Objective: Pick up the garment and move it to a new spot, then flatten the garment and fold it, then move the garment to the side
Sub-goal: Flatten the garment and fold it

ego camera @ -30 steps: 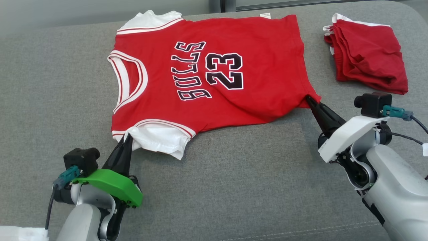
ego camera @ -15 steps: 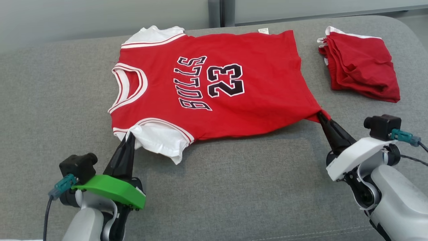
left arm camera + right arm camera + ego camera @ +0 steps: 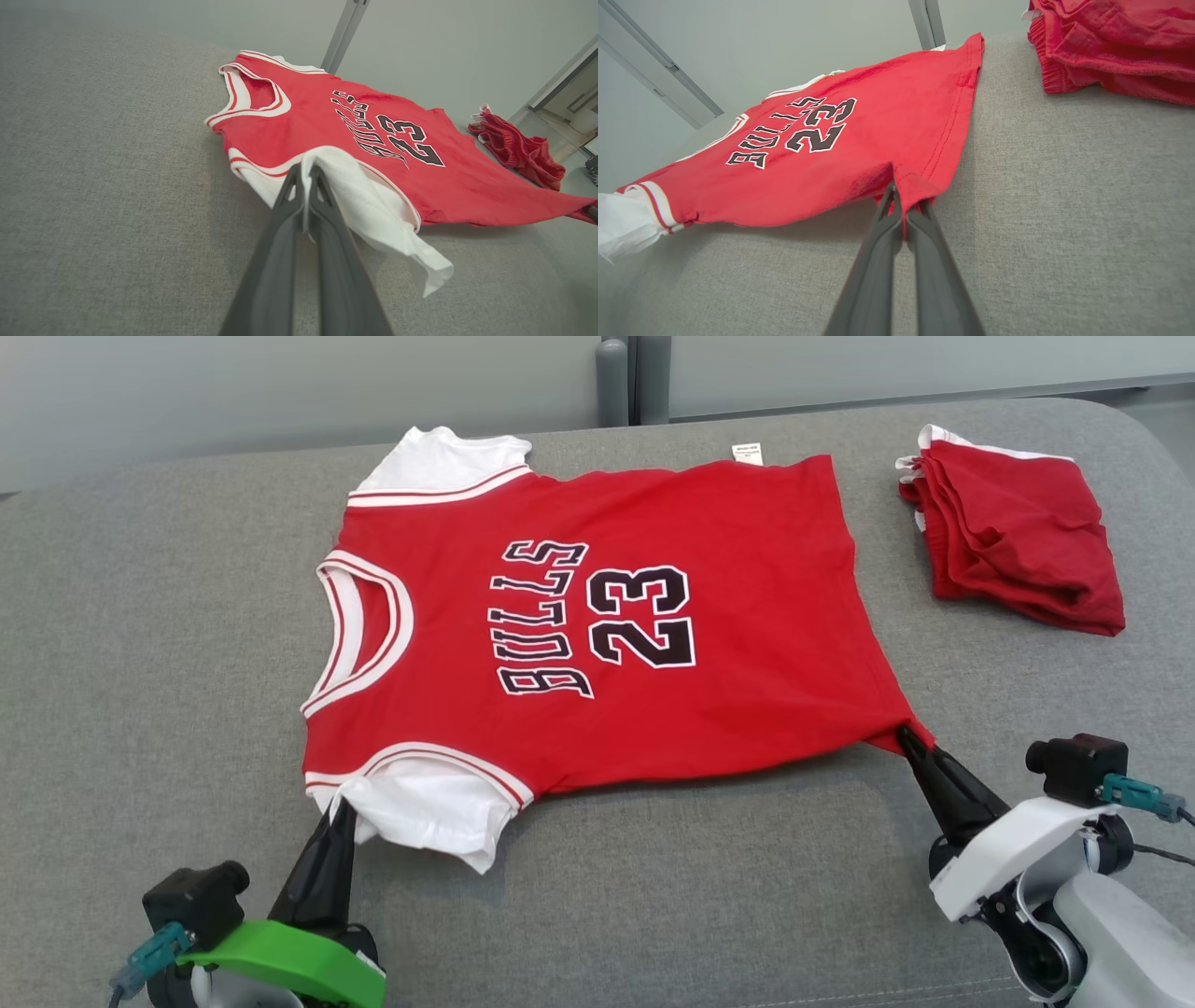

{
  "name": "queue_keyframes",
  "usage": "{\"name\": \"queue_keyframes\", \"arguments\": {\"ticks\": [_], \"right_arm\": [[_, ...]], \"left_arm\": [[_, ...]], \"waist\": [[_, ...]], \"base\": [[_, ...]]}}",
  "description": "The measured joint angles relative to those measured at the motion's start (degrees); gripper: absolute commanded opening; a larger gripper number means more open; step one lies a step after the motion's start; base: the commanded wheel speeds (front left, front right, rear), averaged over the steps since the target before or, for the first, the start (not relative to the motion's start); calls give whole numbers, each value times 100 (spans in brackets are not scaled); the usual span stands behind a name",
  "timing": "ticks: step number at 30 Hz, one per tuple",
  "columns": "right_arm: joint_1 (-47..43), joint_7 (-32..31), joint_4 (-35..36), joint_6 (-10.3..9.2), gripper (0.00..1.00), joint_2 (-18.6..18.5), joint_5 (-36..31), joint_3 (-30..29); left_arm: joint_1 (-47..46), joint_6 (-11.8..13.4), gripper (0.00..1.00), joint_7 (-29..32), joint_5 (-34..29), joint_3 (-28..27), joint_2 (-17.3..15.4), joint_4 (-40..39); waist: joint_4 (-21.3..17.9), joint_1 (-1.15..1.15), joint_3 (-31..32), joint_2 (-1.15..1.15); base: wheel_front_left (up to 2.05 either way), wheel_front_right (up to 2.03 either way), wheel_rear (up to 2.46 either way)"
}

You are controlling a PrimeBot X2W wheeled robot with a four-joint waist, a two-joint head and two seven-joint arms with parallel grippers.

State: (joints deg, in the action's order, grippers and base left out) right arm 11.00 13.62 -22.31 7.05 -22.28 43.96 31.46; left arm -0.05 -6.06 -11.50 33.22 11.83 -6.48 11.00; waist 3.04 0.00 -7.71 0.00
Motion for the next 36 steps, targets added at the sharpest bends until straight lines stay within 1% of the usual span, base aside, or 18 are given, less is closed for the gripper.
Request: {"name": "queue_keyframes", "arguments": {"ticks": [4, 8, 23, 30, 36], "right_arm": [[-224, 4, 134, 0, 0, -114, -9, -13], [-458, 24, 265, 0, 0, -131, -10, -23], [-921, 48, 673, -1, 0, -292, -168, -133], [-956, 49, 845, -1, 0, -292, -226, -140], [-1226, 52, 873, -2, 0, -286, -224, -126]], "left_arm": [[229, -7, 0, -23, 55, -20, -1, -82], [420, -8, 0, -46, 103, -31, -13, -250], [715, -48, 0, -67, 159, -49, -178, -609], [735, -48, 0, -67, 190, 3, -175, -631], [960, -48, 0, -64, 197, -12, -182, -593]], "waist": [[6, 0, -14, 0], [9, 0, -65, 0], [-39, 0, -261, 0], [-64, 0, -163, 0], [-69, 0, -51, 0]], "base": [[0, 0, 0], [0, 0, 0], [0, 0, 0], [0, 0, 0], [0, 0, 0]]}}
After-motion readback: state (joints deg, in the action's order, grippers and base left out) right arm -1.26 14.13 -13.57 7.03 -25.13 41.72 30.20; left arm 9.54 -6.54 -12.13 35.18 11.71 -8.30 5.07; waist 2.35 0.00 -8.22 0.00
